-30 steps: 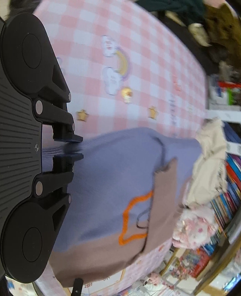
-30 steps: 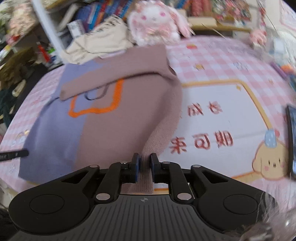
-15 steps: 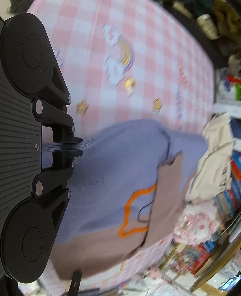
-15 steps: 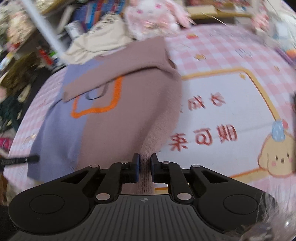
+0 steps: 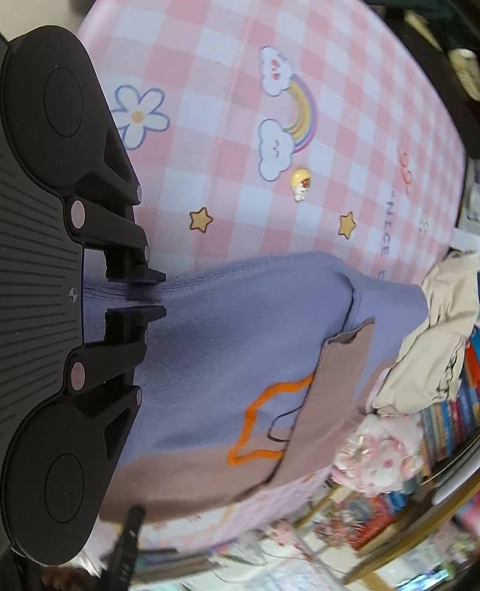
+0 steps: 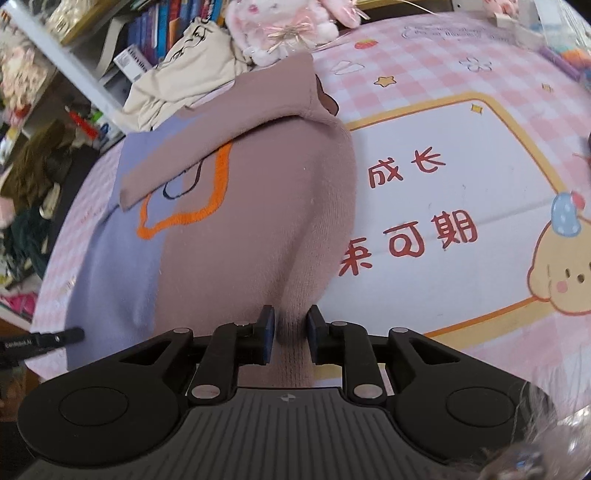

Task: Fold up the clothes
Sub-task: 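Lift the sweater hem with both tools and fold it up toward the collar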

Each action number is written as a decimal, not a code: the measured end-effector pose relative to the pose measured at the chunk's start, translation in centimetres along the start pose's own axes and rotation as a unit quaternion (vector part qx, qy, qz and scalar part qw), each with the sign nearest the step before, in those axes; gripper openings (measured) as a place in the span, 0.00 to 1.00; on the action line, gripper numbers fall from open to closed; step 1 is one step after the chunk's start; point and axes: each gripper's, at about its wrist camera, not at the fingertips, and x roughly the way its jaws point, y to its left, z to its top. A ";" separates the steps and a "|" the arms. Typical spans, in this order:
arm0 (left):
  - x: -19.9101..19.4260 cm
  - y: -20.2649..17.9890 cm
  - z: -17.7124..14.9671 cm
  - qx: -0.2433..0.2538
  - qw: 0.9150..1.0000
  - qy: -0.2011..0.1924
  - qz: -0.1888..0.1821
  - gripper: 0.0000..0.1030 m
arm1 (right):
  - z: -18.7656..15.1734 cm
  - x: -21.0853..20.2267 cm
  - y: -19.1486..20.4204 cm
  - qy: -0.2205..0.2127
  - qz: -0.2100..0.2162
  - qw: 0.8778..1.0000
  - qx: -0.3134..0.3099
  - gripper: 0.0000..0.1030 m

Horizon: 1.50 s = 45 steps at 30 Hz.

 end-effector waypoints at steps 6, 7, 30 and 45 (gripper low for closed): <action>0.2 0.8 0.0 -0.034 0.999 0.009 -0.030 0.04 | -0.2 -0.2 0.2 0.000 -0.004 1.000 0.008 0.11; 0.0 0.9 -0.2 -0.030 0.999 0.012 -0.033 0.04 | -0.3 -0.4 0.2 0.000 -0.003 1.000 0.007 0.11; -3.7 2.7 4.3 -0.165 0.951 -0.108 -0.237 0.04 | 4.2 -6.3 -1.1 -0.084 0.206 0.958 0.181 0.11; 1.2 1.6 14.8 -0.167 0.953 -0.143 -0.211 0.04 | 14.2 -0.8 -1.2 -0.132 0.199 0.949 0.204 0.11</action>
